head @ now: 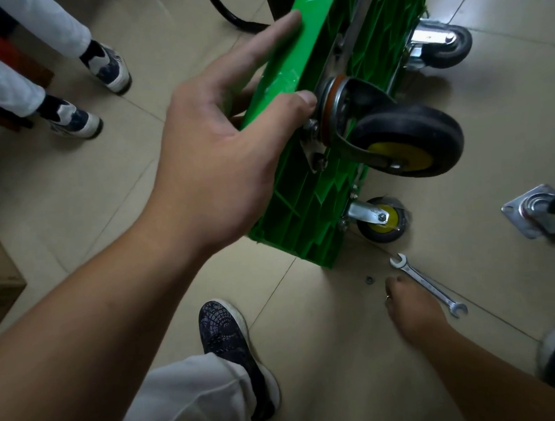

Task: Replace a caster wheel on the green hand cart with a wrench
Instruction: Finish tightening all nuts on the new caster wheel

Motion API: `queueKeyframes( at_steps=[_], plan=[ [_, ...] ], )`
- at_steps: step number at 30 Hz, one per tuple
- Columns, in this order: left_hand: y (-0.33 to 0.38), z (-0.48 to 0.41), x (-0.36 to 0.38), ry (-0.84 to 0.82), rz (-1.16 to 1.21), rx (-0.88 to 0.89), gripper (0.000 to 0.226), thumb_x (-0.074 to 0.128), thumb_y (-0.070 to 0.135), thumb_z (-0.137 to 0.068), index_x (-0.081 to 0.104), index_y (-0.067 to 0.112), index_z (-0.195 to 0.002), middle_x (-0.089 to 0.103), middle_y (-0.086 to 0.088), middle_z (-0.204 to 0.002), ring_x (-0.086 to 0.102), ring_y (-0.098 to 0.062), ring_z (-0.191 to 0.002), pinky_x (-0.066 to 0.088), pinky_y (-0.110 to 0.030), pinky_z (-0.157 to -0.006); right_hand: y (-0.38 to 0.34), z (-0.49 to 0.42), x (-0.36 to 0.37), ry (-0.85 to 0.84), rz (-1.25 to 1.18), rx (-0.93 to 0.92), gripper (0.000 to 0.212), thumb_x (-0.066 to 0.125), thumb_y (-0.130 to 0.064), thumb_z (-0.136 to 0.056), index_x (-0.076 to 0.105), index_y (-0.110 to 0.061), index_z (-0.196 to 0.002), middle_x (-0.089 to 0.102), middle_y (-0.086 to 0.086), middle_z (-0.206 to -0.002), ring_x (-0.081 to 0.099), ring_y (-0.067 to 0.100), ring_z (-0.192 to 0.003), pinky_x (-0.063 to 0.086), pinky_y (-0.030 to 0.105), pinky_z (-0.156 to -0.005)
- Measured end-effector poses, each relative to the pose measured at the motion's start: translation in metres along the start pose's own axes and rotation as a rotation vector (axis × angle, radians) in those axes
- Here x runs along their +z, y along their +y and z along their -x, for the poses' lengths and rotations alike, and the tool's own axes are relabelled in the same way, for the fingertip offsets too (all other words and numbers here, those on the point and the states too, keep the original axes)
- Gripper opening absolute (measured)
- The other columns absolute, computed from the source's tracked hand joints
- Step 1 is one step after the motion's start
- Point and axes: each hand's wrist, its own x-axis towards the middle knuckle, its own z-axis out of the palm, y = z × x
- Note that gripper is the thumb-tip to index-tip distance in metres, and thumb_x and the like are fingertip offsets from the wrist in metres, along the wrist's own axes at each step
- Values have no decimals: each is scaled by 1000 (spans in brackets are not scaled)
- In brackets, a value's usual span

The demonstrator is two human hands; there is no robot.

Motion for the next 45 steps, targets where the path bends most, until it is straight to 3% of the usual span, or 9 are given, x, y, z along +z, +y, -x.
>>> queueKeyframes(
  at_steps=[6,13,18,23,29,34,38,41,45],
  plan=[
    [0,1,-1,-14,11,-19,54,63,14,-98,51,27,-149,70,1,-126,74,-14,-100,61,-33,-83,-1,-2,-19,35,-65,119,25,60,-26,-91,64,-4,-103,63,1,-83,67,22,-87,37,24,-68],
    [3,-3,-12,-223,85,-166,73,58,2,-96,41,53,-146,57,6,-124,70,-25,-82,61,-40,-71,-7,-1,-163,481,-630,260,15,76,-25,-81,68,-13,-84,65,0,-77,63,23,-80,40,26,-71],
    [9,9,-13,-239,81,-157,77,52,-4,-97,37,47,-152,59,-1,-127,64,-3,-60,49,-17,-52,-49,32,-298,746,-838,62,12,77,-26,-81,74,-16,-87,71,-3,-75,68,12,-72,52,24,-71],
    [16,50,-26,-273,16,-190,80,55,5,-100,29,62,-149,43,7,-153,71,-11,-102,62,-40,-85,-95,85,-344,647,-799,-278,12,82,-23,-81,74,-17,-88,73,-5,-78,70,7,-71,55,17,-66],
    [16,81,-43,-286,57,-281,77,66,11,-95,34,62,-144,51,14,-131,74,-16,-97,63,-36,-77,-131,104,-311,526,-863,-395,13,82,-14,-81,74,-14,-92,74,-2,-83,71,9,-75,60,22,-74],
    [10,57,-37,-195,32,-268,68,72,54,-81,45,55,-143,62,12,-131,72,-10,-104,60,-41,-90,-146,101,-288,507,-958,-425,14,80,-9,-82,73,-12,-94,75,-1,-84,72,10,-77,60,23,-75],
    [6,35,-25,-116,-28,-244,28,61,46,-98,60,49,-126,73,7,-111,74,-10,-89,60,-36,-80,-147,101,-287,536,-1002,-447,16,82,-12,-81,74,-14,-95,76,-2,-86,73,10,-80,61,28,-78],
    [3,26,-19,-111,-49,-216,29,58,46,-99,66,38,-126,76,5,-104,75,-15,-90,60,-38,-80,-152,102,-286,540,-1044,-452,17,81,-10,-81,74,-13,-96,76,-1,-87,74,12,-81,61,33,-80],
    [2,23,-18,-86,-94,-166,26,54,39,-103,68,33,-124,75,9,-99,72,-4,-85,54,-18,-69,-156,99,-286,537,-1041,-427,16,82,-11,-80,75,-14,-94,77,-2,-85,74,11,-79,62,37,-80]
  ],
)
